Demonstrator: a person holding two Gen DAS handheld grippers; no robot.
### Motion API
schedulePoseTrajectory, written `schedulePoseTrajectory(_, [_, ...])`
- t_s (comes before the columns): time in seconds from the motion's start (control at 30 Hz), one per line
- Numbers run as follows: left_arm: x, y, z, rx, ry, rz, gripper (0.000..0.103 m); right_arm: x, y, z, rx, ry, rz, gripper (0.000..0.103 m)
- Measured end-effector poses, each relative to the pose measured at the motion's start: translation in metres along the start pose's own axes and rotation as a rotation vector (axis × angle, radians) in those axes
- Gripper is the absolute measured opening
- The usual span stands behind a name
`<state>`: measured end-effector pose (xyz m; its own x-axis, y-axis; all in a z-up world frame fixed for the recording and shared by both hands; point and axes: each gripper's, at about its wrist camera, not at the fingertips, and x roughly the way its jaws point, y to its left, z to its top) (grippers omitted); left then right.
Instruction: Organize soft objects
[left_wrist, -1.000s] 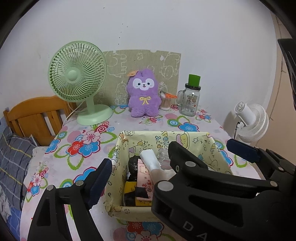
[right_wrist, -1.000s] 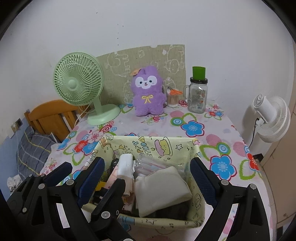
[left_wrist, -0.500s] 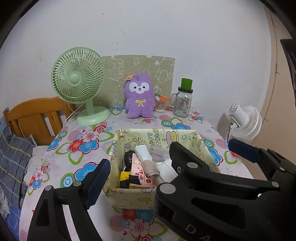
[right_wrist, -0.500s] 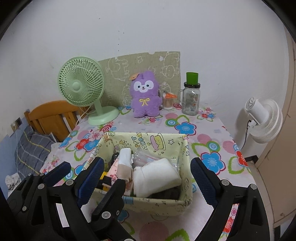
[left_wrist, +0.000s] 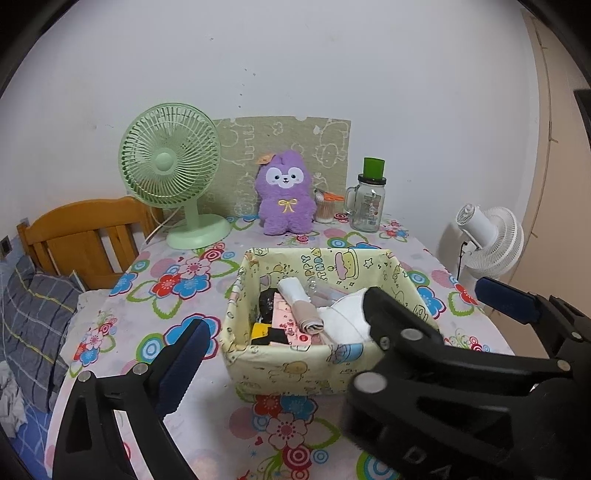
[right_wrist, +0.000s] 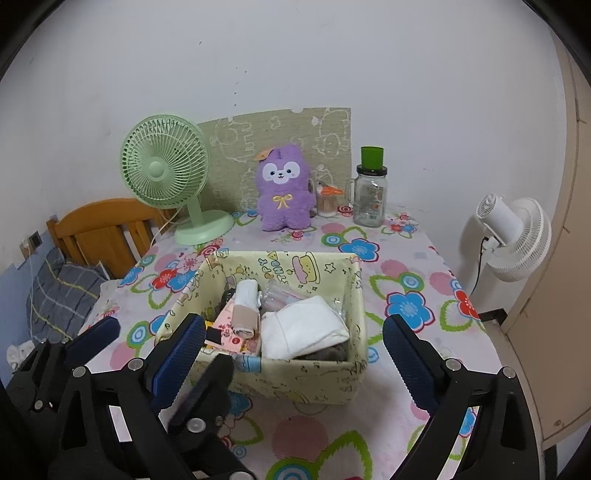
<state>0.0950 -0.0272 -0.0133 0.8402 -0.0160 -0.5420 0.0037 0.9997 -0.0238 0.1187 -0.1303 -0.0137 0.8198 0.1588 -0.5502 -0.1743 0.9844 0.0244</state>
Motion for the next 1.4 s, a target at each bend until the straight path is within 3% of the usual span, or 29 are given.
schedulePoseTrajectory(0.3, [-0.012,0.004,-0.012,-0.006,-0.003,-0.024,0.100,-0.019,-0.007,-0.015,0.009,-0.017,-0.031,0.099])
schedulePoseTrajectory(0.63, [-0.039,0.017,-0.021,-0.005,-0.041,0.007,0.101,-0.047,-0.015,-0.026,-0.003,-0.065,-0.069,0.100])
schedulePoseTrajectory(1.03, [-0.086,0.018,-0.022,0.027,-0.129,-0.004,0.103,-0.095,-0.029,-0.028,0.018,-0.142,-0.099,0.103])
schedulePoseTrajectory(1.4, [-0.095,0.024,-0.026,-0.017,-0.119,0.031,0.103,-0.114,-0.038,-0.039,0.043,-0.161,-0.090,0.103])
